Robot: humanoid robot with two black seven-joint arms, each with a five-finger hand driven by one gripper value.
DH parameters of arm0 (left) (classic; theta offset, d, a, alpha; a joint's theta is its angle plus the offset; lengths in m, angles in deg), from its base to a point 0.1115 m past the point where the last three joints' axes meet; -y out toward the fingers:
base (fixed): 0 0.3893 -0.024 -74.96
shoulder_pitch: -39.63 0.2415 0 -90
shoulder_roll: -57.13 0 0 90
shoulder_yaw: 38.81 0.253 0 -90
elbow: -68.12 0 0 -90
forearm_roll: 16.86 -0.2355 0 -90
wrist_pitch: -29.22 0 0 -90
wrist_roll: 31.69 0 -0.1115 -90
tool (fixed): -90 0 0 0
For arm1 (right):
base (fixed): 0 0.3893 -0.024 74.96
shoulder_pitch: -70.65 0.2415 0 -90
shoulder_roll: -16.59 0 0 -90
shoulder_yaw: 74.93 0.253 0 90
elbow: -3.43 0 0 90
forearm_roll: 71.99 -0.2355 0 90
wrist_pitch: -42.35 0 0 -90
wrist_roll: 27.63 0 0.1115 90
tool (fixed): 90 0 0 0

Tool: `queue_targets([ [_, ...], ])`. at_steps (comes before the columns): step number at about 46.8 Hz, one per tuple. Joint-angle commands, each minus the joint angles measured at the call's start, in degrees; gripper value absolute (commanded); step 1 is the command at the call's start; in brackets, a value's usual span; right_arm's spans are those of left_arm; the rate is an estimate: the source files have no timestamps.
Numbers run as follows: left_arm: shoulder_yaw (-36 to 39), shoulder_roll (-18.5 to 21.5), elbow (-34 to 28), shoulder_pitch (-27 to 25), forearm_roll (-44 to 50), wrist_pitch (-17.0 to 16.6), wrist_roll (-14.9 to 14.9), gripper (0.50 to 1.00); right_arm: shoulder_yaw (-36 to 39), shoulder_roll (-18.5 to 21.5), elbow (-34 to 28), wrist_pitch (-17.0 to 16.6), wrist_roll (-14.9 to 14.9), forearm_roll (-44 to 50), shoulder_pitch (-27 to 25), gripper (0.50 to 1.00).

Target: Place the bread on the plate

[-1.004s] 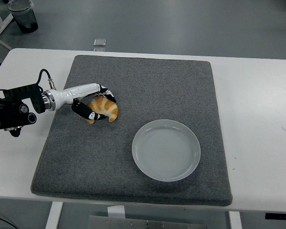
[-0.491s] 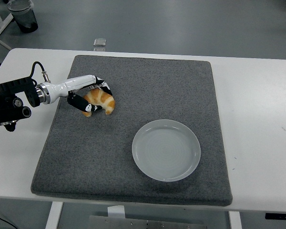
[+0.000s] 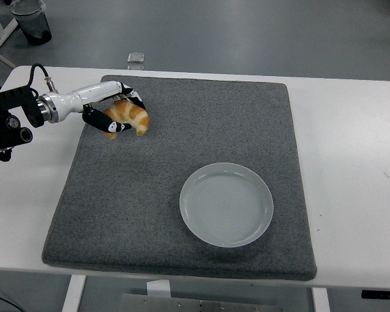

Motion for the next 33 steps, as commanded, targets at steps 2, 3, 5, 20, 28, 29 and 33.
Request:
queue_targets([
  [2, 0.03, 0.98, -0.10, -2.03, -2.32, 0.04, 0.00, 0.500, 0.00, 0.00, 0.00, 0.00, 0.01, -0.01, 0.02, 0.932],
  [3, 0.11, 1.25, -0.10, -2.38, -2.76, 0.04, 0.00, 0.500, 0.00, 0.00, 0.00, 0.00, 0.01, -0.01, 0.02, 0.930],
  [5, 0.12, 1.60, -0.02, -3.17, -3.38, 0.13, 0.00, 0.500, 0.00, 0.00, 0.00, 0.00, 0.01, -0.01, 0.02, 0.930],
  [20, 0.20, 3.53, 0.07, -12.04, -4.08, 3.64, 0.00, 0.500, 0.09, 0.00, 0.00, 0.00, 0.01, -0.01, 0.02, 0.930],
  [28, 0.03, 3.62, 0.60, -17.67, -4.00, 5.84, 0.00, 0.500, 0.09, 0.00, 0.00, 0.00, 0.01, -0.01, 0.02, 0.932],
  [29, 0.03, 3.62, 0.69, -18.11, -4.00, 6.19, 0.00, 0.500, 0.09, 0.00, 0.00, 0.00, 0.01, -0.01, 0.02, 0.930],
  [33, 0.03, 3.45, 0.69, -19.60, -4.00, 6.99, 0.00, 0.500, 0.09, 0.00, 0.00, 0.09, 0.01, -0.10, 0.02, 0.932],
])
